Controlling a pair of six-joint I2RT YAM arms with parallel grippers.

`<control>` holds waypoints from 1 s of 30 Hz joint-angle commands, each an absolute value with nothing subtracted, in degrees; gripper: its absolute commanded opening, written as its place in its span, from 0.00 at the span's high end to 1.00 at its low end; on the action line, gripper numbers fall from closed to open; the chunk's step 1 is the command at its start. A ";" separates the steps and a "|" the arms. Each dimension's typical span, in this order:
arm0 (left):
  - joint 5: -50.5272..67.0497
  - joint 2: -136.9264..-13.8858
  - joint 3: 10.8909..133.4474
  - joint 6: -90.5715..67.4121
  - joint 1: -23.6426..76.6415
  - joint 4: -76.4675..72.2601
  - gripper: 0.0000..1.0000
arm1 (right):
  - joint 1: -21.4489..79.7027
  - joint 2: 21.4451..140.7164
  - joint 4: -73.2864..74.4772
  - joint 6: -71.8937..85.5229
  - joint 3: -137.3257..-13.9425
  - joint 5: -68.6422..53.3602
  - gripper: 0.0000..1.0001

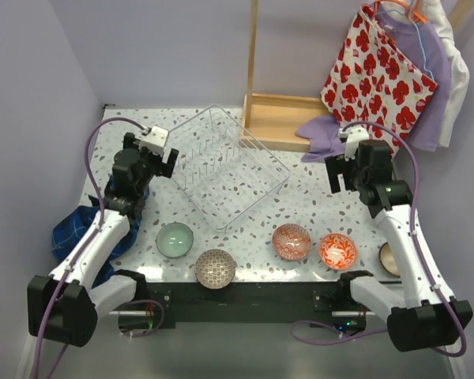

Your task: Load the bowls into the dish rack

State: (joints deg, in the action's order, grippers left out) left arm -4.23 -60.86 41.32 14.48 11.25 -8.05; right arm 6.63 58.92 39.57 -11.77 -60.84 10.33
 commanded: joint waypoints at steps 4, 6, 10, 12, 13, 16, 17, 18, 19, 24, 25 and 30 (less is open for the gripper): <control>-4.66 -61.17 41.13 3.19 9.93 -2.83 0.05 | 6.59 59.41 32.00 -21.95 -62.93 -3.04 0.01; -2.91 -61.00 41.31 1.24 9.93 -1.24 0.07 | 6.50 62.81 29.72 -21.71 -64.32 -8.07 0.01; -2.90 -61.52 42.19 -4.46 9.93 2.89 0.11 | 6.59 75.35 31.10 -17.94 -72.67 -12.56 0.06; -2.73 -62.31 42.28 -5.97 9.93 3.95 0.12 | 6.68 80.40 32.77 -17.67 -78.36 -15.36 0.09; -2.81 -62.58 42.28 -7.46 9.93 4.04 0.12 | 6.68 85.38 34.26 -18.19 -80.05 -16.08 0.11; -2.02 -64.24 42.71 -9.31 9.93 3.43 0.13 | 7.12 92.08 34.37 -18.89 -84.63 -16.53 0.11; -1.85 -64.86 42.98 -9.49 9.84 3.08 0.14 | 7.21 93.50 34.02 -19.07 -86.03 -16.44 0.11; -1.58 -65.82 43.15 -9.58 9.93 2.12 0.14 | 7.29 94.73 33.93 -19.33 -86.83 -16.52 0.11; -1.58 -66.35 43.33 -9.75 9.84 1.76 0.15 | 7.29 95.79 34.10 -19.94 -87.79 -16.96 0.11; -1.23 -69.69 43.94 -10.46 9.84 0.88 0.17 | 7.56 100.63 35.33 -20.83 -92.46 -20.56 0.11; -1.06 -70.05 44.03 -10.55 9.84 0.97 0.17 | 7.73 100.63 35.07 -20.83 -92.37 -21.61 0.11; -1.41 -72.24 45.00 -9.50 9.84 -2.81 0.16 | 8.52 99.49 34.19 -19.69 -91.41 -24.34 0.11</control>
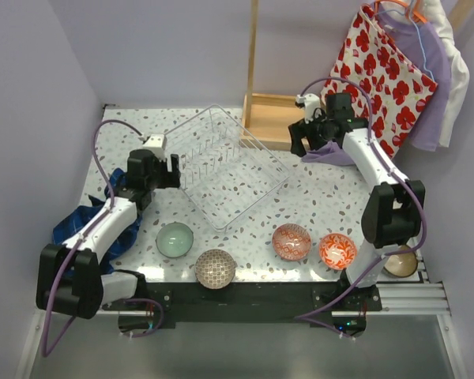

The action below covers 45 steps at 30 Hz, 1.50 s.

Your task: Load the bowls into the dish rack

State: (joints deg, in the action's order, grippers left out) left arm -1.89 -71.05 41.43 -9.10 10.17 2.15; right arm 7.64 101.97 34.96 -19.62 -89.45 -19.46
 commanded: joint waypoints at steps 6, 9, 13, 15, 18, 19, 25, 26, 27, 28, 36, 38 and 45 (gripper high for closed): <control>-0.27 -75.49 51.58 -0.27 7.83 -7.45 0.14 | 10.63 99.05 38.23 -21.88 -90.88 -28.04 0.11; 4.03 -81.79 59.12 6.23 4.67 -6.00 0.16 | 12.13 99.05 38.58 -22.94 -90.00 -25.41 0.11; 10.88 -96.30 78.53 9.48 0.01 8.23 0.25 | 12.92 100.19 39.72 -22.68 -90.79 -24.00 0.12; 15.98 -104.36 90.66 11.94 -1.65 16.56 0.30 | 13.18 99.58 39.64 -22.33 -90.70 -23.82 0.12; 20.56 -112.57 102.81 14.76 -1.85 24.24 0.27 | 13.53 98.26 39.90 -22.32 -90.18 -23.21 0.12; 21.00 -113.98 106.05 15.11 -1.85 25.13 0.27 | 13.62 97.91 40.08 -22.41 -90.00 -23.03 0.12; 27.15 -117.51 108.20 18.10 -1.76 26.45 0.26 | 13.62 95.10 40.43 -22.24 -87.81 -22.15 0.11; 27.33 -117.86 108.11 18.02 -1.76 26.46 0.26 | 13.71 94.75 40.52 -22.24 -87.63 -21.80 0.11; 27.42 -118.21 108.11 18.02 -1.76 26.72 0.26 | 13.62 94.22 40.60 -22.15 -87.37 -21.62 0.11; 27.51 -118.65 108.45 18.10 -1.76 27.24 0.26 | 13.71 93.96 40.69 -22.06 -87.10 -21.62 0.11; 28.48 -121.64 107.23 20.83 -1.23 30.67 0.32 | 13.62 90.44 42.45 -22.15 -84.64 -20.22 0.10; 28.13 -121.90 106.09 21.00 -1.06 30.50 0.35 | 13.62 89.83 42.45 -22.06 -83.67 -19.87 0.10; 25.14 -122.43 105.82 19.95 -0.62 30.15 0.48 | 13.62 88.16 42.98 -21.97 -83.06 -18.64 0.10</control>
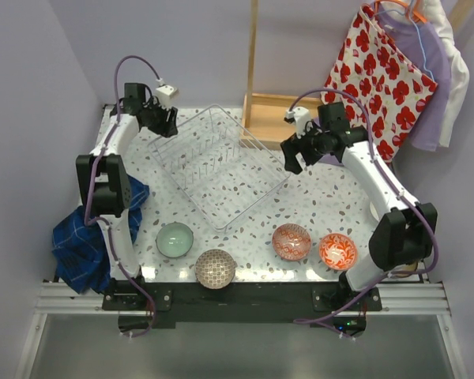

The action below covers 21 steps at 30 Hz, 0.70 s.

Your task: Load the bowls into the dish rack

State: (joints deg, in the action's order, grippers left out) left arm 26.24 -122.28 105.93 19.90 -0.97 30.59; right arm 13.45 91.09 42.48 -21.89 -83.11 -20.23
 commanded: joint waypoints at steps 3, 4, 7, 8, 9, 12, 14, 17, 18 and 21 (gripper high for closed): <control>24.44 -121.64 105.30 19.52 -0.70 30.76 0.62 | 13.62 87.28 43.15 -22.06 -82.44 -17.32 0.10; 23.91 -120.94 105.21 19.16 -0.79 31.28 0.69 | 13.71 87.01 43.24 -22.06 -81.92 -17.05 0.10; 22.77 -118.40 103.54 16.97 -0.70 31.38 0.80 | 13.62 86.05 43.07 -22.15 -80.60 -16.52 0.10; 22.42 -117.52 102.67 15.66 -0.70 31.12 0.81 | 13.62 85.87 42.89 -21.97 -80.42 -16.35 0.10; 22.15 -116.64 100.57 15.12 -0.79 30.77 0.83 | 13.71 85.70 42.89 -21.89 -80.16 -16.26 0.10; 20.66 -112.77 96.00 11.87 -0.79 28.83 0.93 | 13.62 85.43 42.45 -21.10 -79.98 -16.08 0.10; 19.69 -110.57 94.23 9.33 -0.70 27.78 0.99 | 13.62 85.43 42.19 -20.83 -79.89 -16.08 0.10; 18.11 -108.29 91.32 7.22 -0.79 26.46 1.00 | 13.71 85.69 42.10 -20.48 -80.15 -16.17 0.11; 17.58 -108.11 90.54 6.60 -0.79 26.37 1.00 | 13.62 85.78 42.10 -20.48 -80.24 -16.17 0.11; 15.03 -106.53 88.86 3.17 -1.05 26.19 1.00 | 13.62 85.87 41.92 -20.30 -80.51 -15.82 0.11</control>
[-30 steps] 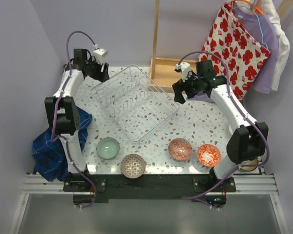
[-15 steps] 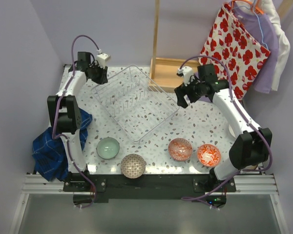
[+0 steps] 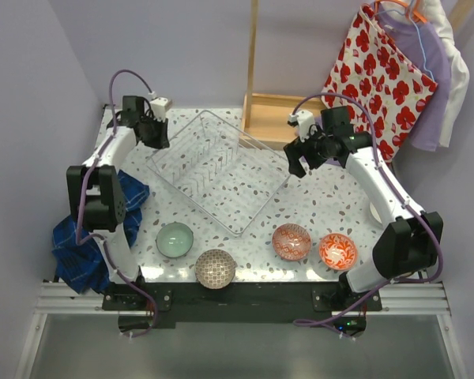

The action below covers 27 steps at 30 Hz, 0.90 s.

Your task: Load the bowls into the dish rack

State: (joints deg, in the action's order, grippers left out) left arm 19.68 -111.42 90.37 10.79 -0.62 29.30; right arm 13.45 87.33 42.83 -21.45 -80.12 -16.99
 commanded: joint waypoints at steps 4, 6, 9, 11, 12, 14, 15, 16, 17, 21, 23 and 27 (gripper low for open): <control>12.05 -102.84 85.96 -2.00 -1.32 25.58 1.00 | 13.62 85.78 41.75 -20.13 -80.51 -15.21 0.11; 11.34 -101.69 84.82 -5.79 -1.32 26.10 1.00 | 13.62 85.96 41.57 -19.78 -80.51 -15.29 0.11; 12.39 -99.23 82.54 -10.19 -1.23 25.58 1.00 | 13.62 85.69 41.40 -19.51 -80.33 -15.03 0.11; 14.23 -98.00 81.22 -12.64 -0.62 25.49 1.00 | 13.62 85.69 41.40 -19.60 -80.16 -14.85 0.11; 14.59 -97.65 80.78 -13.35 -0.53 25.49 1.00 | 13.62 85.69 41.40 -19.60 -80.16 -14.77 0.11; 14.77 -96.42 79.37 -14.76 2.71 25.31 1.00 | 13.71 85.69 41.48 -19.69 -80.24 -14.59 0.11; 14.68 -95.98 78.76 -15.29 3.59 25.05 1.00 | 13.71 85.52 41.48 -19.77 -80.07 -14.24 0.11; 14.76 -95.02 78.40 -15.81 5.60 24.61 1.00 | 13.62 85.43 41.57 -20.04 -79.98 -14.15 0.11; 14.68 -94.57 77.35 -16.86 6.76 24.26 1.00 | 13.62 85.17 41.66 -20.30 -79.89 -13.98 0.11; 14.06 -92.64 75.50 -18.89 10.54 23.29 1.00 | 13.62 84.03 42.01 -21.27 -78.40 -12.84 0.11; 14.41 -92.55 74.45 -20.99 10.81 23.64 1.00 | 13.62 83.15 42.45 -21.71 -77.87 -12.74 0.11; 13.10 -92.64 73.13 -24.34 10.81 24.34 1.00 | 13.62 82.09 42.98 -22.24 -77.08 -12.13 0.11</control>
